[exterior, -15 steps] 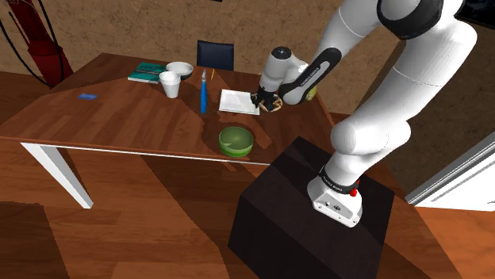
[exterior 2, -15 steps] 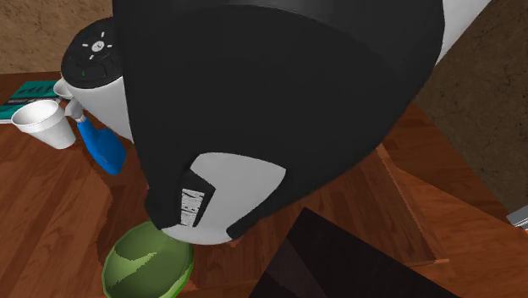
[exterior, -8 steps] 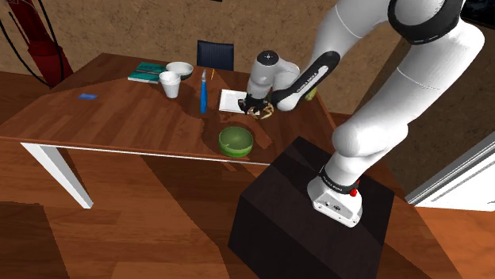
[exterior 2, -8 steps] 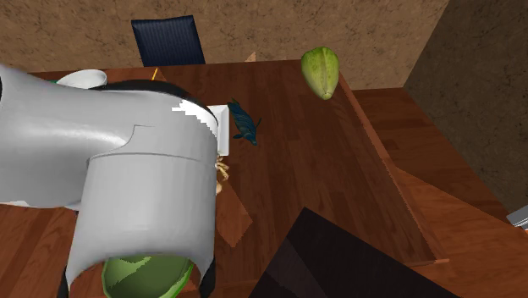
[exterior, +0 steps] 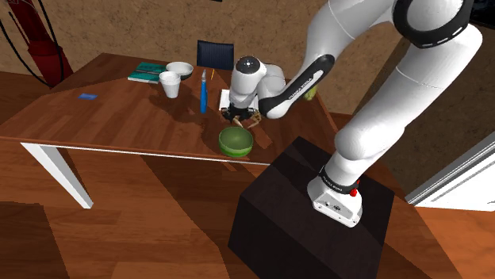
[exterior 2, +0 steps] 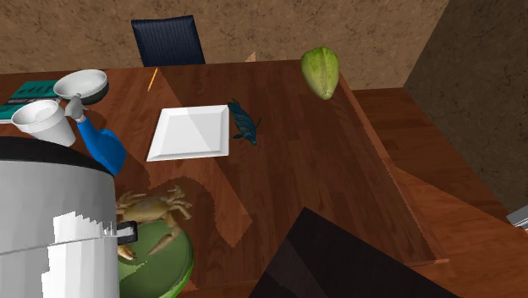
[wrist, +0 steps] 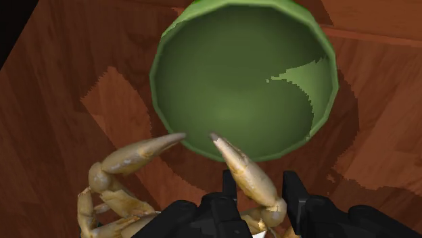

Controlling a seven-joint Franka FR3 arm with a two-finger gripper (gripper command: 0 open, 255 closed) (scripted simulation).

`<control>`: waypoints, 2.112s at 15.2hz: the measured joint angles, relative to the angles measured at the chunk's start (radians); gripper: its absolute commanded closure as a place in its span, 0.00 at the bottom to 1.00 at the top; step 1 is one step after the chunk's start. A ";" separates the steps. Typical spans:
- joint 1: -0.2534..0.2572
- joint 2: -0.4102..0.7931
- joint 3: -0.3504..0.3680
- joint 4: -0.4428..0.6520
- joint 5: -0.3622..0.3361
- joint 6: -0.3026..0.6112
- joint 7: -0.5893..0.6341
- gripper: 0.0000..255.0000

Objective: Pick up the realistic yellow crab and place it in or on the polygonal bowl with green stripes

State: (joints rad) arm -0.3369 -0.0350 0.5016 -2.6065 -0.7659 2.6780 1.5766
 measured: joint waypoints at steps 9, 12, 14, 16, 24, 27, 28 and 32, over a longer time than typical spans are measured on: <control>0.058 0.117 0.049 0.061 -0.125 -0.051 0.218 1.00; 0.064 0.167 0.033 0.074 -0.205 -0.046 0.285 1.00; 0.073 0.202 0.021 0.084 -0.260 -0.044 0.333 1.00; 0.080 0.234 0.006 0.094 -0.312 -0.041 0.375 1.00; 0.091 0.270 -0.009 0.107 -0.368 -0.040 0.424 0.00; 0.091 0.271 -0.009 0.107 -0.368 -0.040 0.424 0.00; 0.091 0.271 -0.009 0.107 -0.368 -0.040 0.424 0.00; 0.083 0.218 0.020 0.085 -0.296 -0.046 0.372 0.00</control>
State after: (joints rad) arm -0.2534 0.1826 0.5215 -2.5214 -1.0615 2.6322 1.9489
